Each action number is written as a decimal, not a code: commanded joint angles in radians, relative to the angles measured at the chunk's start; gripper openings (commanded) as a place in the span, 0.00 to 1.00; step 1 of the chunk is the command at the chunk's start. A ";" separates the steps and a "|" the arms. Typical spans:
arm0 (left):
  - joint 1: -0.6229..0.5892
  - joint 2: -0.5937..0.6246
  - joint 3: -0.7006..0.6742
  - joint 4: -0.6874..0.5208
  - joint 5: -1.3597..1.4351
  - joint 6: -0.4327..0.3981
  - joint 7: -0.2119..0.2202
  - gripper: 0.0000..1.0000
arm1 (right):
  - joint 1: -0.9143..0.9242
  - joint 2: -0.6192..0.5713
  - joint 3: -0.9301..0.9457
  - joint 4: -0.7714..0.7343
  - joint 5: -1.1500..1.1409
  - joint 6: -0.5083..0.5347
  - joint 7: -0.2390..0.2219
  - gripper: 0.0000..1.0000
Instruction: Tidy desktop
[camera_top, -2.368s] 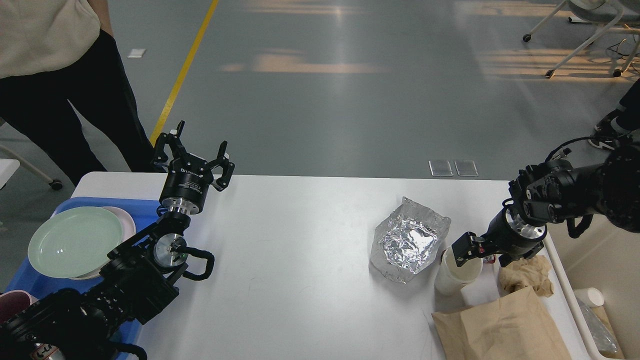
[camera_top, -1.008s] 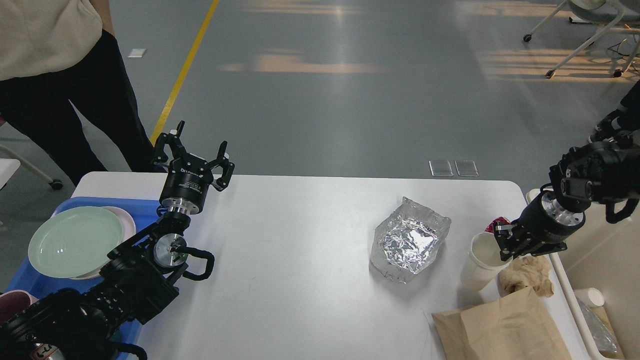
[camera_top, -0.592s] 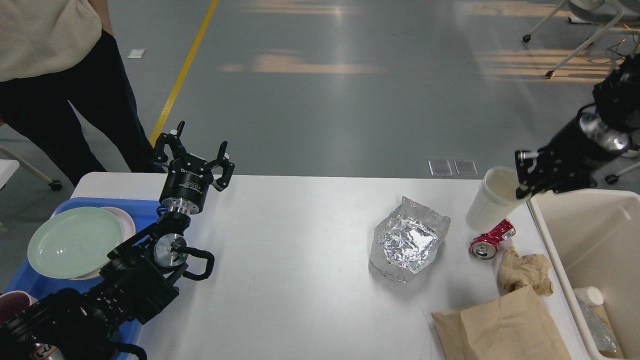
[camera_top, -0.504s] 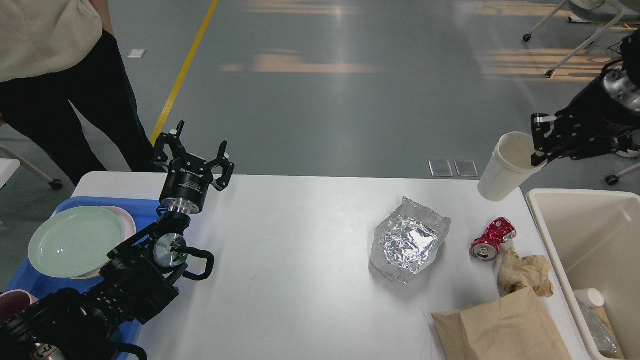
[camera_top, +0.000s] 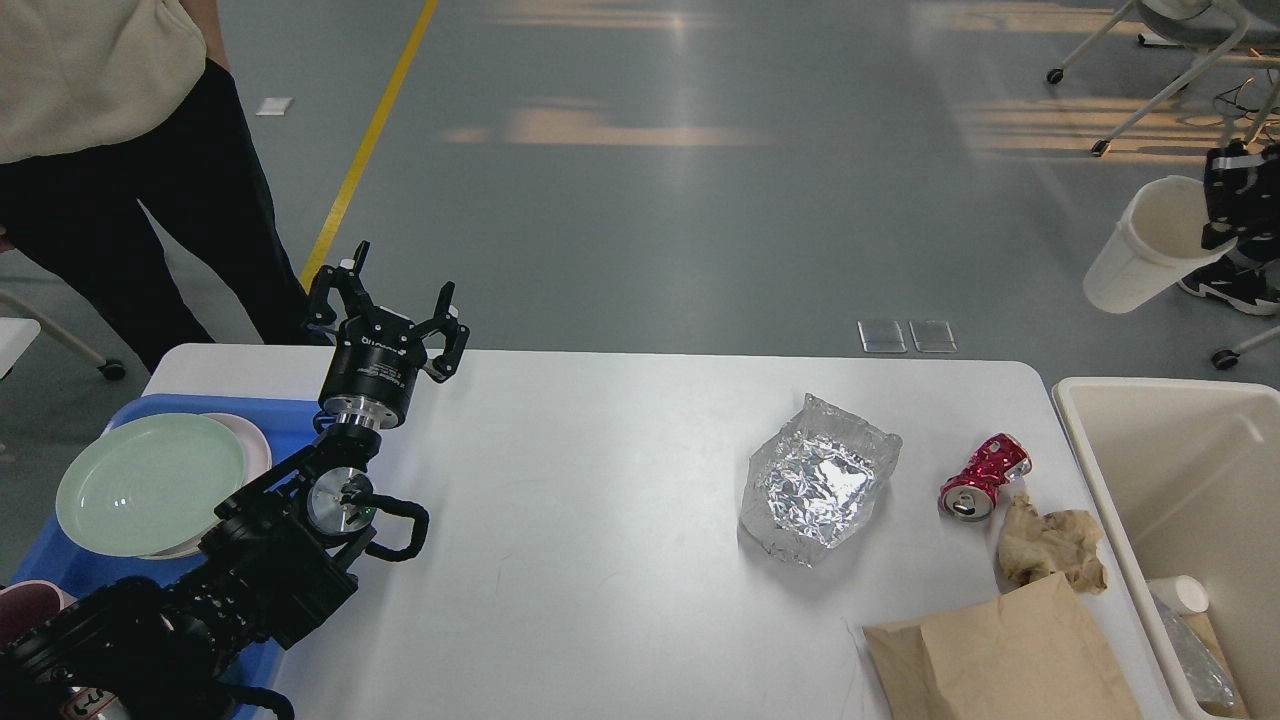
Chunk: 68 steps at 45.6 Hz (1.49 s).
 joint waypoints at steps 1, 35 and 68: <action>0.000 0.000 0.000 0.000 0.000 0.000 0.000 0.96 | -0.086 -0.078 0.015 -0.001 0.006 -0.177 0.000 0.00; 0.000 0.000 0.000 0.000 0.001 0.000 0.000 0.96 | -0.876 -0.204 0.506 -0.227 0.132 -0.758 0.008 0.00; 0.000 0.000 0.000 0.000 0.000 0.001 0.000 0.96 | -1.052 -0.141 0.629 -0.267 0.144 -0.749 0.009 1.00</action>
